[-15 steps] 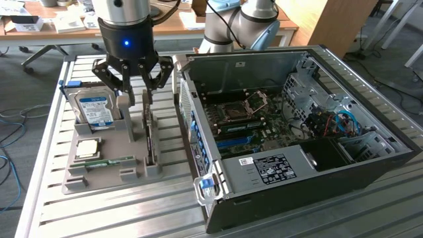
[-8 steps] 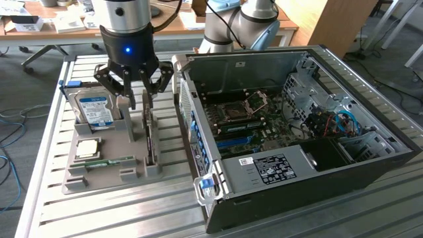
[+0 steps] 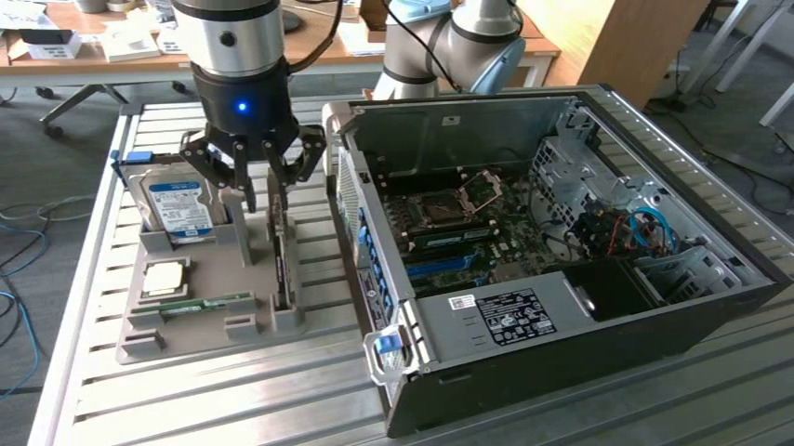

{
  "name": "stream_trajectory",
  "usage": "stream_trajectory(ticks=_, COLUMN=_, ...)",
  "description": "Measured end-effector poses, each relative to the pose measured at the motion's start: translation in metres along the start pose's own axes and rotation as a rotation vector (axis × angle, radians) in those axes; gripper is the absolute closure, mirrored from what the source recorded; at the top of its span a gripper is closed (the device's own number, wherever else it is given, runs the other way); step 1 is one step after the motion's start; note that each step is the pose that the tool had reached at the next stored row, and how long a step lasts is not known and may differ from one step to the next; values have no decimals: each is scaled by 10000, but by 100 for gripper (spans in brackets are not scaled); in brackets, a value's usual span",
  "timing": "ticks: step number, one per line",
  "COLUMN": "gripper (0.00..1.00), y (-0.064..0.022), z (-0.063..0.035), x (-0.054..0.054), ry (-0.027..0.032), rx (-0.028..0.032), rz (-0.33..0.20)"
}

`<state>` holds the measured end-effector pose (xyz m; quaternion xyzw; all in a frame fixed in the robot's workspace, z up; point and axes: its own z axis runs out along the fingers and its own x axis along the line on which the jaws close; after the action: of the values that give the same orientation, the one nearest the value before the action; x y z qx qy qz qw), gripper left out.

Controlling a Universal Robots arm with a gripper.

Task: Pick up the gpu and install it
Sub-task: 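Pick up the gpu and move the gpu toward the slot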

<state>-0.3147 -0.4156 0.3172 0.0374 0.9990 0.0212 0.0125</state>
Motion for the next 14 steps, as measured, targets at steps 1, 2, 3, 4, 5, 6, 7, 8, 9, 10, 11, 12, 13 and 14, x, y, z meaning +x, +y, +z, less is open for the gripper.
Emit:
stream_trajectory(ticks=1, gripper=58, y=-1, z=18, x=0, ry=-1, rx=0, rz=0)
stream_trajectory(ticks=2, gripper=58, y=-2, z=36, x=1, ry=-1, rx=0, rz=0)
stream_trajectory(ticks=3, gripper=58, y=-2, z=53, x=1, ry=0, rx=0, rz=0)
stream_trajectory(ticks=4, gripper=58, y=-3, z=66, x=2, ry=0, rx=0, rz=0)
stream_trajectory(ticks=5, gripper=58, y=-3, z=73, x=2, ry=-1, rx=0, rz=0)
stream_trajectory(ticks=6, gripper=58, y=-3, z=73, x=2, ry=2, rx=1, rz=0)
stream_trajectory(ticks=7, gripper=58, y=-3, z=73, x=2, ry=2, rx=1, rz=0)
stream_trajectory(ticks=8, gripper=58, y=-6, z=74, x=3, ry=1, rx=1, rz=2)
stream_trajectory(ticks=9, gripper=58, y=-13, z=75, x=2, ry=-1, rx=-4, rz=2)
stream_trajectory(ticks=10, gripper=58, y=-27, z=74, x=1, ry=0, rx=-7, rz=2)
stream_trajectory(ticks=11, gripper=58, y=-44, z=72, x=-1, ry=1, rx=-8, rz=1)
stream_trajectory(ticks=12, gripper=58, y=-61, z=72, x=-2, ry=1, rx=-10, rz=1)
stream_trajectory(ticks=13, gripper=58, y=-81, z=71, x=-4, ry=1, rx=-10, rz=0)
stream_trajectory(ticks=14, gripper=58, y=-101, z=70, x=-6, ry=1, rx=-10, rz=1)
